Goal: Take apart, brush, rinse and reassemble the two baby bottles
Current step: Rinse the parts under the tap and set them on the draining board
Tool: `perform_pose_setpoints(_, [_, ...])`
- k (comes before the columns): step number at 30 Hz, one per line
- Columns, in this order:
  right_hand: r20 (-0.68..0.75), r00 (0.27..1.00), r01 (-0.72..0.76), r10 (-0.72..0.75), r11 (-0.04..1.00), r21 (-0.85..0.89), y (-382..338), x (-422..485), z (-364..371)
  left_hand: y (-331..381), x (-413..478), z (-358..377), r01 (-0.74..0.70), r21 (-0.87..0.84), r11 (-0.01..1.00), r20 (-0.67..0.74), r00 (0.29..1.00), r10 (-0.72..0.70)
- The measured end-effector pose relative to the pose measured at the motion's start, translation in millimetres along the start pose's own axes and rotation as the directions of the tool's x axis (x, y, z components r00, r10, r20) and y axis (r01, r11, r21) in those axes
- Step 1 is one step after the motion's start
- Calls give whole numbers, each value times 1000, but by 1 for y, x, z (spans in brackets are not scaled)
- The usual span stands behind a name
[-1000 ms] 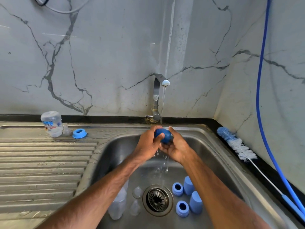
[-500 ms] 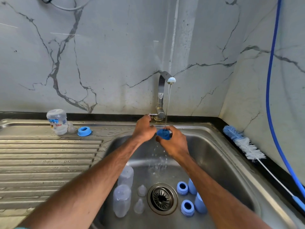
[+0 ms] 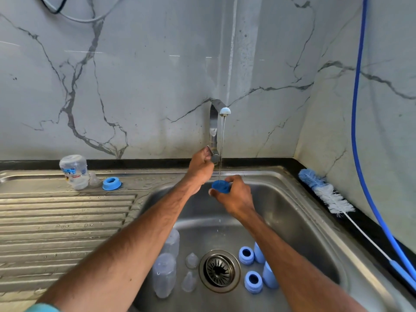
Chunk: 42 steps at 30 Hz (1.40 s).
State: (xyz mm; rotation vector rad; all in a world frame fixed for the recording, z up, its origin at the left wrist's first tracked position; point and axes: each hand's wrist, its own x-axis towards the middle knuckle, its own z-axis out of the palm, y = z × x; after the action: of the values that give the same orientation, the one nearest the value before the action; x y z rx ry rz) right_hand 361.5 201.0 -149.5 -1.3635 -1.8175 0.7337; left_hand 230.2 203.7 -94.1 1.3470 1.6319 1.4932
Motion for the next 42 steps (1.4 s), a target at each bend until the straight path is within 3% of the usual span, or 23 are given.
perform_pose_setpoints(6, [45, 999, 25, -24, 999, -20, -2, 0, 2, 17, 3, -4, -79, 300, 951, 183, 983, 24])
perform_pose_setpoints(9, [111, 991, -95, 78, 982, 164, -8, -1, -2, 13, -6, -17, -98, 384, 918, 207, 978, 18])
perform_pose_setpoints(11, [201, 969, -206, 145, 921, 329, -13, -3, -7, 7, -20, -25, -101, 379, 920, 205, 979, 23])
perform_pose_setpoints(14, [322, 925, -332, 200, 838, 434, -19, -8, -13, -5, -45, -33, -119, 330, 936, 215, 975, 48])
perform_pose_setpoints(20, [476, 849, -447, 227, 790, 420, -16, -9, -21, -17, -82, -46, -25, 138, 990, 289, 957, -16])
perform_pose_setpoints(26, [511, 815, -509, 272, 758, 408, -22, -10, -21, -28, -93, -38, -112, 48, 993, 296, 951, 92])
perform_pose_setpoints(32, [550, 809, -464, 206, 799, 383, -16, -12, -10, -29, -91, -45, -162, 208, 965, 184, 975, 124])
perform_pose_setpoints(36, [453, 889, -267, 67, 880, 392, -27, -21, 4, -31, -92, -70, -217, 405, 888, 102, 976, 192])
perform_pose_setpoints(38, [423, 905, -174, -30, 884, 434, -36, -25, 11, -34, -95, -83, -239, 512, 825, 98, 971, 220])
perform_pose_setpoints(42, [365, 920, 3, -142, 934, 356, -60, -37, 27, -33, -99, -114, -310, 616, 724, 152, 949, 277])
